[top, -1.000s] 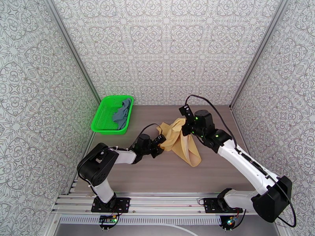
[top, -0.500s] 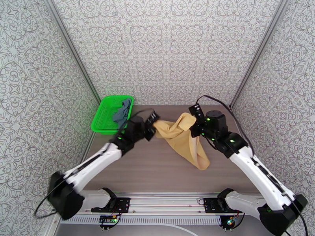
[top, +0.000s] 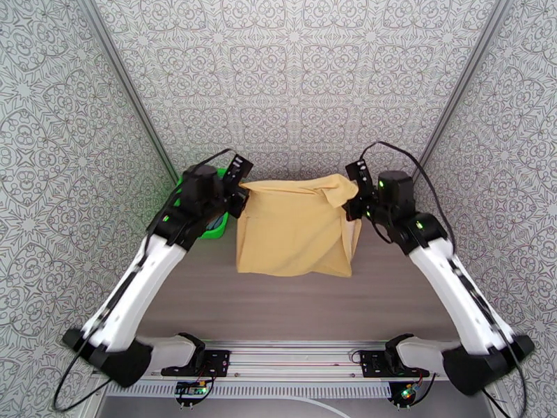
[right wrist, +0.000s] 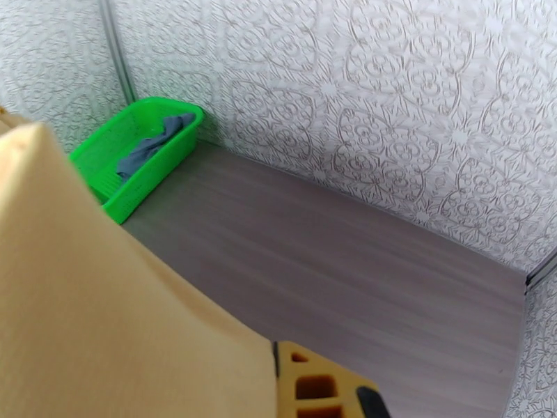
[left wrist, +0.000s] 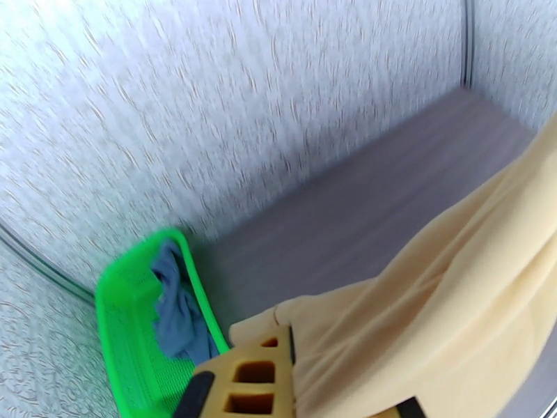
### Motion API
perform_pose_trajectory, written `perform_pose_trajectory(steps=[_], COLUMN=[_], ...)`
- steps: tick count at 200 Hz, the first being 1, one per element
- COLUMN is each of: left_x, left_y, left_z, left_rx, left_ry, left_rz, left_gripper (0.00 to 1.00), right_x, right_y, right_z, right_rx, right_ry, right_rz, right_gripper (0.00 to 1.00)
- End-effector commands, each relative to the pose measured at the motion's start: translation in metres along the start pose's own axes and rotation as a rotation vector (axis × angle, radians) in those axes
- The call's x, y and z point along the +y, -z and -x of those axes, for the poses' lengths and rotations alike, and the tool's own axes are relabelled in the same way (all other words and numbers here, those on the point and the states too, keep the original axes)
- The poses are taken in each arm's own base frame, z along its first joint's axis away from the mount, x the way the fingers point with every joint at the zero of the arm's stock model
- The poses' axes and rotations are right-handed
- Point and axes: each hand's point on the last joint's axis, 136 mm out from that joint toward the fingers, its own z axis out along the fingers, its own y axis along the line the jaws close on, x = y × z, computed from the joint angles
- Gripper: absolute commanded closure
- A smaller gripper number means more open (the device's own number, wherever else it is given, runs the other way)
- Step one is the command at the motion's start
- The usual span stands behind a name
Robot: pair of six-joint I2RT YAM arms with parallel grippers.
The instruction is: Fold and stack the mixed laundry pile
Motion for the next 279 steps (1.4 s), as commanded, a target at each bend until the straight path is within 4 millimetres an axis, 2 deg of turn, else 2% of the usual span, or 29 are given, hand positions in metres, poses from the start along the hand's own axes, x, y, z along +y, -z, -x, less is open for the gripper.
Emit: perform_pose_trajectory(steps=[1,33,45,65,88,102,126,148,160,174,191,213,237,266,279], left_x=[0.044,0.065,0.062,0.048,0.027,0.010,-0.019,-0.045,-0.056,-0.065,-0.065,-0.062,-0.062,-0.057,-0.054], left_y=[-0.008,-0.038,-0.041,-0.038,-0.023,-0.008,0.030,0.066,0.081,0.087,0.075,0.044,-0.006,-0.078,-0.111], left_z=[0.015,0.035,0.042,0.047,0.044,0.041,0.040,0.032,0.023,0.008,-0.019,-0.058,-0.100,-0.151,-0.168], left_rx=[-0.007,-0.020,-0.026,-0.040,-0.039,-0.041,-0.050,-0.024,-0.002,0.033,0.091,0.160,0.208,0.326,0.384], left_ry=[0.038,0.049,0.054,0.046,0.006,-0.011,-0.001,0.060,0.092,0.145,0.207,0.286,0.374,0.451,0.467], left_rz=[0.091,0.097,0.074,0.032,0.012,-0.005,-0.053,-0.130,-0.168,-0.206,-0.200,-0.185,-0.198,-0.200,-0.206], left_gripper=[1.00,1.00,1.00,1.00,1.00,1.00,1.00,1.00,1.00,1.00,1.00,1.00,1.00,1.00,1.00], right_x=[-0.040,-0.060,-0.061,-0.049,-0.035,-0.023,0.001,0.027,0.035,0.037,0.029,0.009,-0.005,-0.028,-0.039], right_y=[-0.021,-0.051,-0.056,-0.053,-0.033,-0.011,0.030,0.065,0.076,0.078,0.061,0.019,-0.033,-0.103,-0.128], right_z=[0.025,0.059,0.064,0.064,0.052,0.046,0.031,0.008,-0.004,-0.018,-0.041,-0.075,-0.106,-0.152,-0.165], right_rx=[-0.031,-0.050,-0.042,-0.043,-0.045,-0.059,-0.063,-0.027,-0.004,0.025,0.085,0.174,0.250,0.394,0.444], right_ry=[-0.037,-0.054,-0.059,-0.060,-0.070,-0.076,-0.104,-0.149,-0.178,-0.220,-0.276,-0.348,-0.403,-0.445,-0.444], right_rz=[-0.069,-0.041,-0.025,0.035,0.079,0.112,0.173,0.257,0.276,0.276,0.241,0.171,0.153,0.109,0.081], right_gripper=[1.00,1.00,1.00,1.00,1.00,1.00,1.00,1.00,1.00,1.00,1.00,1.00,1.00,1.00,0.92])
